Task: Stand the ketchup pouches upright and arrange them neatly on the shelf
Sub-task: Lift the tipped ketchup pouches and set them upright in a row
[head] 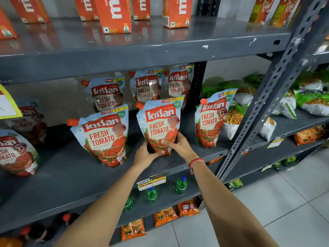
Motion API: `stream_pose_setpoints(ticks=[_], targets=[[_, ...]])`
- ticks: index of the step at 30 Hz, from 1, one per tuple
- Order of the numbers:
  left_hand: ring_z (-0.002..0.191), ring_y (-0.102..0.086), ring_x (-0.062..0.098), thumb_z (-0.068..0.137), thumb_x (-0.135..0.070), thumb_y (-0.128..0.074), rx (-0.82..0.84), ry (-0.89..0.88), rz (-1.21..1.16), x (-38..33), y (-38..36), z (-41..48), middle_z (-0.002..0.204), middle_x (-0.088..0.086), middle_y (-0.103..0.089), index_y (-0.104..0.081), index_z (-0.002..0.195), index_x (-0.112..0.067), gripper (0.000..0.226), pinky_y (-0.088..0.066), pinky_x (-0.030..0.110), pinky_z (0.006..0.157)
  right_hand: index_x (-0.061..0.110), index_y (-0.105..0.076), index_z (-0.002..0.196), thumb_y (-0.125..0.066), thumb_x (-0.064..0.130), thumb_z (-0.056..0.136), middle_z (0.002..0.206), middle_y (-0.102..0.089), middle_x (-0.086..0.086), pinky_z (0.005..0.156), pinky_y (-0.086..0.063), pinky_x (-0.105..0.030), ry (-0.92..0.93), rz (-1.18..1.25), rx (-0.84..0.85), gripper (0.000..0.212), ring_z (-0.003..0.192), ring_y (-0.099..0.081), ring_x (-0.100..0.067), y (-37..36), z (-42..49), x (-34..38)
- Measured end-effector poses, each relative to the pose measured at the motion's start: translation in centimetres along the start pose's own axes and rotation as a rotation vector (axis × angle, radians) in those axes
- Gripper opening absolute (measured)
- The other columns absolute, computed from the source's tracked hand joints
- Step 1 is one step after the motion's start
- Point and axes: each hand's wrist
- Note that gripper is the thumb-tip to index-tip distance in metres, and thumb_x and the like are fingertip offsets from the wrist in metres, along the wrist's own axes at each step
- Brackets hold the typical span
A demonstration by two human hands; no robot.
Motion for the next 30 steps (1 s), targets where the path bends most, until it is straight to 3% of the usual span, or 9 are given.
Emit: stream_pose_setpoints(ticks=[7, 11, 15, 21, 25, 30], targets=[[0.121, -0.054, 0.027, 0.068, -0.040, -0.078, -0.004, -0.027, 0.020, -0.8, -1.7, -1.3, 0.130, 0.009, -0.059, -0.045, 0.131, -0.013, 0.075, -0.045, 0.041, 0.100, 0.011, -0.054, 0.123, -0.082, 0.027, 0.068, 0.113, -0.069, -0.009, 0.098, -0.051, -0.044, 0.025, 0.011, -0.051, 0.064, 0.105, -0.065, -0.020, 1.6, -1.6, -0.3], [0.122, -0.053, 0.028, 0.070, -0.034, -0.078, 0.001, -0.049, 0.020, -1.2, -2.9, -1.6, 0.131, 0.010, -0.058, -0.044, 0.133, -0.012, 0.075, -0.045, 0.039, 0.100, 0.008, -0.055, 0.121, -0.083, 0.036, 0.061, 0.107, -0.070, -0.022, 0.094, -0.053, -0.045, 0.040, 0.005, -0.075, 0.072, 0.100, -0.067, -0.034, 2.6, -2.5, -0.4], [0.121, -0.055, 0.027, 0.070, -0.033, -0.078, -0.012, -0.063, 0.015, -1.3, -3.7, -2.1, 0.130, 0.009, -0.060, -0.044, 0.133, -0.013, 0.074, -0.045, 0.038, 0.098, 0.011, -0.056, 0.122, -0.083, 0.047, 0.053, 0.116, -0.069, -0.007, 0.098, -0.051, -0.042, 0.044, -0.001, -0.092, 0.082, 0.109, -0.064, -0.020, 3.3, -3.1, -0.7], [0.122, -0.054, 0.028, 0.070, -0.035, -0.077, 0.024, -0.060, 0.060, -1.5, -3.4, -1.7, 0.131, 0.010, -0.059, -0.044, 0.133, -0.012, 0.075, -0.045, 0.039, 0.100, 0.014, -0.055, 0.122, -0.082, 0.046, 0.058, 0.118, -0.068, -0.005, 0.099, -0.051, -0.042, 0.048, -0.033, -0.101, 0.076, 0.110, -0.063, -0.018, 3.5, -3.4, -0.7], [0.122, -0.054, 0.029, 0.071, -0.033, -0.077, 0.034, -0.057, 0.073, -1.6, -3.3, -1.5, 0.131, 0.011, -0.059, -0.044, 0.133, -0.011, 0.074, -0.045, 0.039, 0.100, 0.015, -0.053, 0.122, -0.079, 0.033, 0.071, 0.120, -0.066, -0.005, 0.101, -0.049, -0.043, 0.047, -0.047, -0.095, 0.060, 0.112, -0.061, -0.019, 3.5, -3.4, -0.7], [0.128, -0.049, 0.027, 0.077, -0.032, -0.073, 0.040, -0.087, 0.051, -1.3, -3.3, -2.2, 0.138, 0.009, -0.053, -0.036, 0.140, -0.013, 0.075, -0.041, 0.039, 0.103, 0.015, -0.048, 0.128, -0.079, 0.038, 0.070, 0.125, -0.062, -0.004, 0.103, -0.048, -0.042, 0.050, -0.032, -0.195, 0.069, 0.116, -0.058, -0.018, 2.8, -4.0, -1.2]])
Point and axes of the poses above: each hand's wrist, its own z-axis towards the middle knuckle, its own y-axis out of the back of the hand, x = y × z
